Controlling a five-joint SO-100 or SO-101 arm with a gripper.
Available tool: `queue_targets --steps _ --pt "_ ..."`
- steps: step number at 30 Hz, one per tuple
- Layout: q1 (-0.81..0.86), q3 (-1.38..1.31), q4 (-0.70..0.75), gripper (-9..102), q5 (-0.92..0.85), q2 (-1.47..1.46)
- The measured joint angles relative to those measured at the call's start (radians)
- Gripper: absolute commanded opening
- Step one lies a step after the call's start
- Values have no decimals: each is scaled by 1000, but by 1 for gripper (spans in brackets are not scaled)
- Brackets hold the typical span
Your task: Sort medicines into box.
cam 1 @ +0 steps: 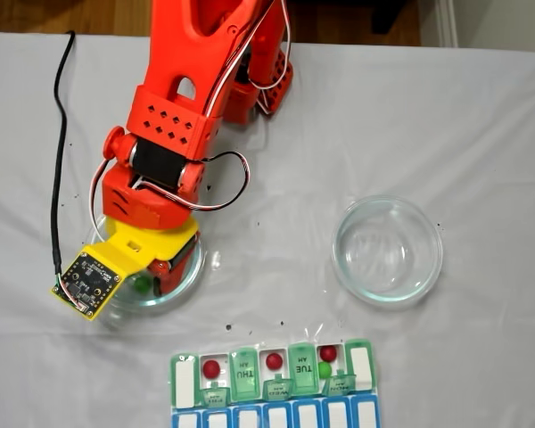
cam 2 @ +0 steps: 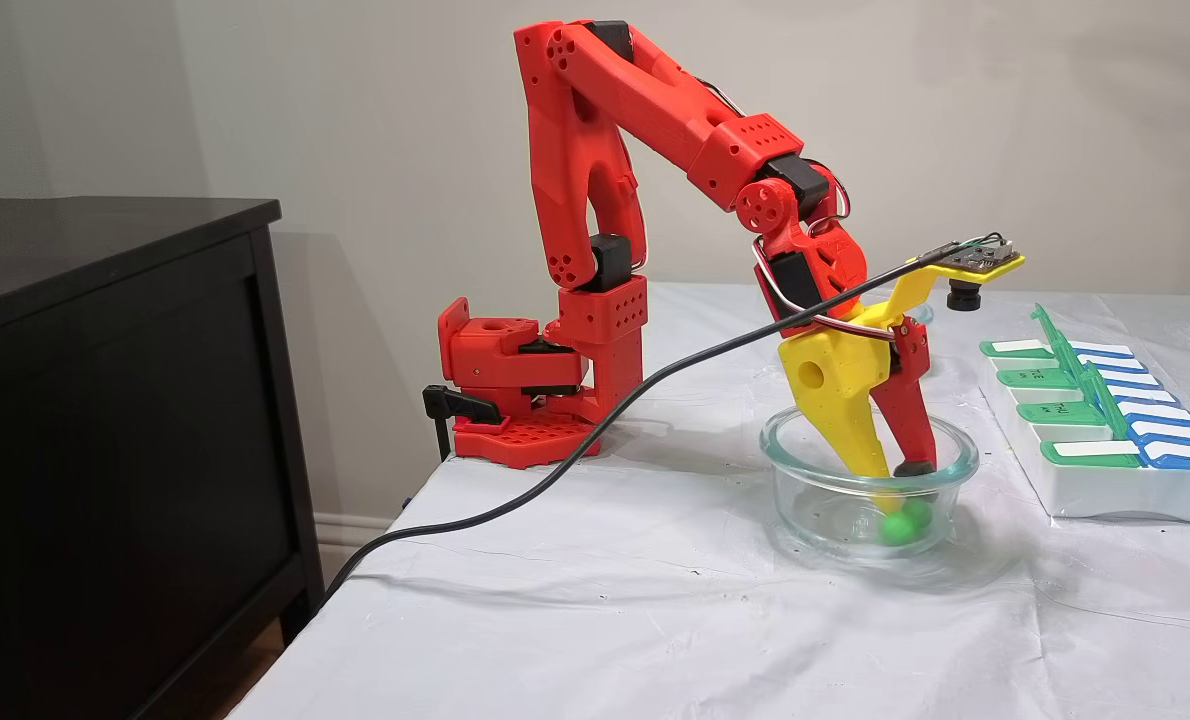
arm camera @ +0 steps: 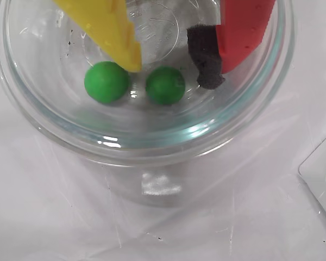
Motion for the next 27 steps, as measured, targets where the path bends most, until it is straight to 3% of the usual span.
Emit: queue_targets --steps 27 --pt "14 97 -202 20 -72 0"
